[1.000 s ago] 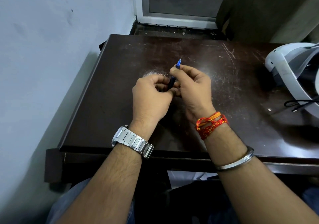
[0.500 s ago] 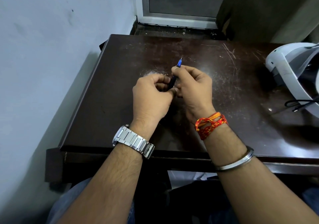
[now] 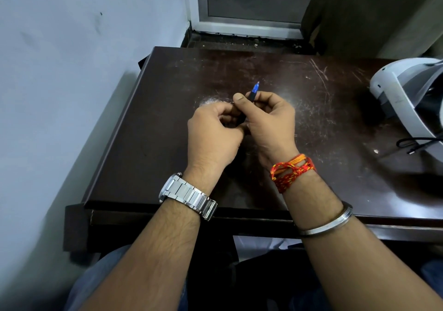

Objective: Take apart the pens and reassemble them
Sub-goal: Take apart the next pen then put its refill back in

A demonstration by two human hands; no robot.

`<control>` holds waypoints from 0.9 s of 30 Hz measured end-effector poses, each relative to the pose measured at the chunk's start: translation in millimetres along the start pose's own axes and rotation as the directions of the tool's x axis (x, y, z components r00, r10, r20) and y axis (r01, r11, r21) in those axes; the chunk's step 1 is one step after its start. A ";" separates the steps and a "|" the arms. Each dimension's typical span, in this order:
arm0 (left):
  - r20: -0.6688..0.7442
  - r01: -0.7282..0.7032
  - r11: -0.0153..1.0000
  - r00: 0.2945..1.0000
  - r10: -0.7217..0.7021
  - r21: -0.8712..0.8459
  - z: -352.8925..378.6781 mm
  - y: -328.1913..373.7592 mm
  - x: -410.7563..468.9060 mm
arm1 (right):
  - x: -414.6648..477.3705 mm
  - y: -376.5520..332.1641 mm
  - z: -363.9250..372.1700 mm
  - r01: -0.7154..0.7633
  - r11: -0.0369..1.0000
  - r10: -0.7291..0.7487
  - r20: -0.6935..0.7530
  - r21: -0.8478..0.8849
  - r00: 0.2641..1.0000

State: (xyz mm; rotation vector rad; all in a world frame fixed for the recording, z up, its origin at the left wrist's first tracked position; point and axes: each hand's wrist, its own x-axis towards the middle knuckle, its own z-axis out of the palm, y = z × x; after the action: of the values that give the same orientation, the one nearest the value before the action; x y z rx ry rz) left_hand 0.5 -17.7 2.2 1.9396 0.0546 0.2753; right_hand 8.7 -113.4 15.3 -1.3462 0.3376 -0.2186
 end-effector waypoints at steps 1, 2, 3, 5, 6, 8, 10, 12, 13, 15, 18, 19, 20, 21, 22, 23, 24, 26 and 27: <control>-0.009 0.011 1.000 1.000 -0.011 -0.001 -0.2 -0.3 0.6 | -0.2 -0.6 0.0 -0.016 1.000 0.016 0.012 0.003 1.000; -0.019 0.019 1.000 1.000 -0.019 -0.004 -0.6 -0.6 1.3 | -0.1 -1.9 -0.1 -0.022 1.000 0.022 0.027 0.011 0.999; -0.027 0.020 1.000 0.999 -0.021 -0.007 -0.9 -0.6 1.8 | -0.3 -3.3 0.1 -0.027 0.999 0.026 0.044 0.020 0.999; -0.046 0.006 1.000 0.999 -0.006 -0.007 -2.2 0.2 2.2 | -0.2 -3.5 -0.9 0.004 1.000 -0.004 0.046 0.000 0.999; -0.059 -0.005 1.000 0.998 0.005 0.001 -3.0 0.9 2.1 | -0.5 -3.0 -1.3 0.027 1.000 -0.026 0.042 -0.014 0.999; -0.079 -0.021 1.000 0.997 0.022 0.020 -4.6 2.1 1.6 | -1.8 -2.1 -2.2 0.050 0.999 -0.049 0.025 -0.003 0.998; -0.077 -0.021 0.999 0.997 0.023 0.028 -5.2 3.0 1.1 | -1.9 -1.9 -3.3 0.050 0.999 -0.050 -0.002 0.018 0.999; -0.065 -0.015 0.999 0.998 0.017 0.032 -5.9 4.1 0.8 | -1.1 -2.2 -3.5 0.037 0.999 -0.037 -0.009 0.022 0.999; -0.060 -0.010 0.999 0.998 0.012 0.032 -6.6 4.9 0.7 | -0.4 -2.3 -3.3 0.019 0.999 -0.019 -0.001 0.027 1.000; -0.057 -0.003 0.999 0.998 0.006 0.042 -8.7 6.1 0.9 | 0.5 -1.4 -3.1 -0.018 0.999 0.018 0.026 0.031 0.999; -0.061 0.000 0.998 0.998 0.004 0.057 -11.3 6.8 1.1 | 1.1 1.4 -3.0 -0.023 1.000 0.023 0.052 0.002 0.998; -0.061 0.000 0.998 0.998 0.004 0.059 -11.6 7.0 1.1 | 0.5 1.5 -2.7 -0.018 1.000 0.018 0.048 -0.002 0.999; -0.060 -0.003 0.998 0.998 0.007 0.064 -11.6 7.2 0.9 | 0.7 1.5 -3.0 -0.013 1.000 0.012 0.037 0.001 0.999; -0.059 -0.009 0.997 0.998 0.013 0.071 -11.4 7.6 0.6 | 0.8 1.0 -3.1 -0.010 1.000 0.010 0.021 0.008 1.000; -0.059 -0.014 0.997 0.998 0.019 0.077 -11.1 7.7 0.5 | 1.4 0.6 -3.5 -0.007 1.000 0.007 0.005 0.014 1.000; -0.059 -0.017 0.997 0.998 0.021 0.078 -10.6 7.6 0.2 | 1.5 0.2 -3.4 -0.009 1.000 0.009 -0.011 0.020 1.000; -0.057 -0.015 0.997 0.998 0.019 0.077 -10.2 7.5 0.1 | 1.7 0.4 -3.3 -0.011 1.000 0.012 -0.024 0.025 1.000; -0.048 -0.009 0.997 0.999 0.013 0.080 -9.7 7.0 -0.1 | 1.4 1.7 -2.2 -0.022 0.999 0.023 -0.034 0.047 0.999; -0.051 -0.007 0.997 0.999 0.012 0.081 -9.7 6.3 0.2 | 1.3 2.2 -1.6 -0.027 0.998 0.028 -0.033 0.057 0.999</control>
State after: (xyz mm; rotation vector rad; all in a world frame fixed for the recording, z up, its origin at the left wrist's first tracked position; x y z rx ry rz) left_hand -2.0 -11.2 11.4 2.0139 0.0914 0.3334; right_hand 9.3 -114.8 12.7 -1.2826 0.3758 -0.2267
